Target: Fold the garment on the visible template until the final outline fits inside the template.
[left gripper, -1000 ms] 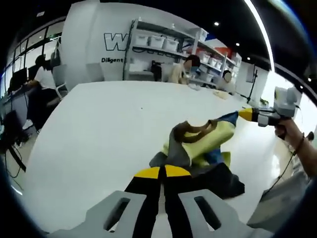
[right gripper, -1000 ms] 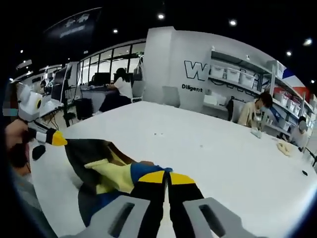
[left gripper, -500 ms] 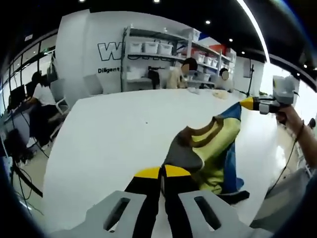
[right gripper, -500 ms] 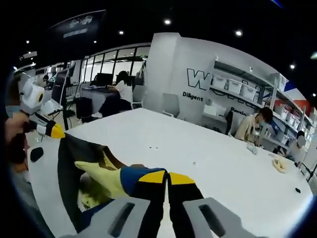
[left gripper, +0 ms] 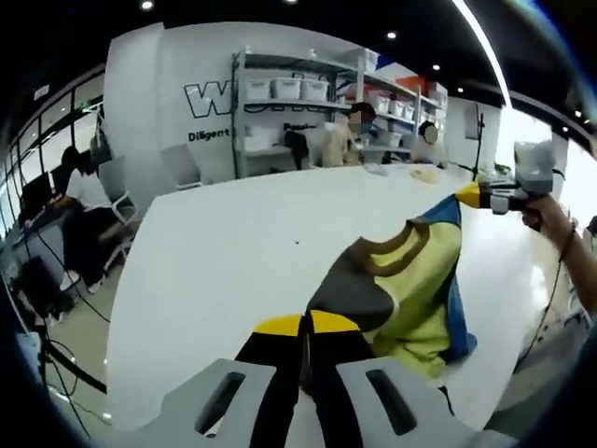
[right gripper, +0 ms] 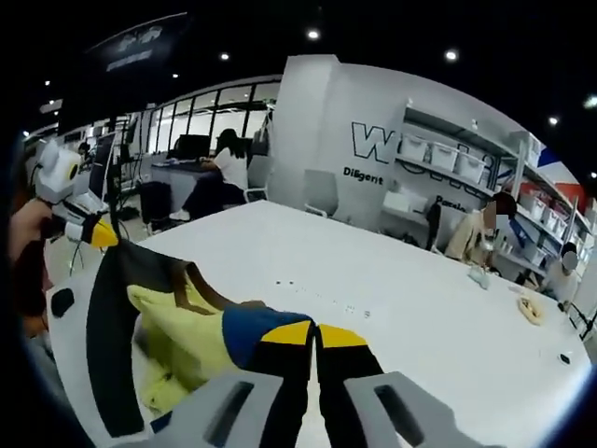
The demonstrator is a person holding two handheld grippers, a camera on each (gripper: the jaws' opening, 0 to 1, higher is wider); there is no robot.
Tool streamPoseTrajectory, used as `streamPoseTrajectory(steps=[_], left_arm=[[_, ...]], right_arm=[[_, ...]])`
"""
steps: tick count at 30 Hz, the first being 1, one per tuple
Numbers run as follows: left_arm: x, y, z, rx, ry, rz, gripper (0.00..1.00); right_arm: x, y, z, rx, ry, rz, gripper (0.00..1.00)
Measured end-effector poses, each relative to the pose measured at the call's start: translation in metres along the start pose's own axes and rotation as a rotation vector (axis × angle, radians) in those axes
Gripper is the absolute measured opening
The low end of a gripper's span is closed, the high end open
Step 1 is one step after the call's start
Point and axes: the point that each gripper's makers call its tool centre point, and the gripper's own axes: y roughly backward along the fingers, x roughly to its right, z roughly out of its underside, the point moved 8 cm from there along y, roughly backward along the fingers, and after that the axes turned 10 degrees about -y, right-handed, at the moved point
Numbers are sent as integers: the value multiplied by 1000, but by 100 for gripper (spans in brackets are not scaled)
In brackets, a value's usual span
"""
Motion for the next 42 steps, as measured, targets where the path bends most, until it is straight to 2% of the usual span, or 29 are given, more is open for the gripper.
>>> streamPoseTrajectory(steps=[7, 9, 12, 14, 19, 25, 28, 29, 32, 34, 37, 41, 42], left_arm=[[-21, -32, -5, -52, -13, 2, 1], [-28, -46, -4, -84, 13, 7, 1], [-37, -64, -3, -98, 12, 5, 0], [-46, -80, 2, -122, 33, 16, 0], [-59, -104, 15, -174, 78, 31, 0], [-64, -127, 37, -250, 89, 42, 0], [-67, -140, 44, -265, 93, 52, 0], [-70, -146, 46, -262, 107, 56, 0], [-73, -158, 50, -253, 244, 93, 0], [-78, -164, 53, -266, 230, 85, 0], [-81, -170, 61, -339, 207, 65, 0], [-81, -179, 65, -368, 163, 69, 0], [-82, -180, 66, -383, 129, 67, 0]], right_arm=[[9, -32, 4, -30, -26, 20, 0], [12, -46, 8, -58, -30, 29, 0], [16, -61, 14, -92, -40, 45, 0], [18, -71, 20, -124, -64, 49, 0], [18, -95, 32, -154, -43, 50, 0], [19, -116, 45, -205, -38, 42, 0], [21, -127, 52, -229, -54, 38, 0], [21, -131, 54, -243, -100, 42, 0], [21, -144, 59, -275, -92, 51, 0], [24, -152, 64, -300, -101, 60, 0], [27, -159, 73, -354, -143, 74, 0], [30, -168, 82, -376, -142, 80, 0], [30, -169, 84, -378, -141, 77, 0]])
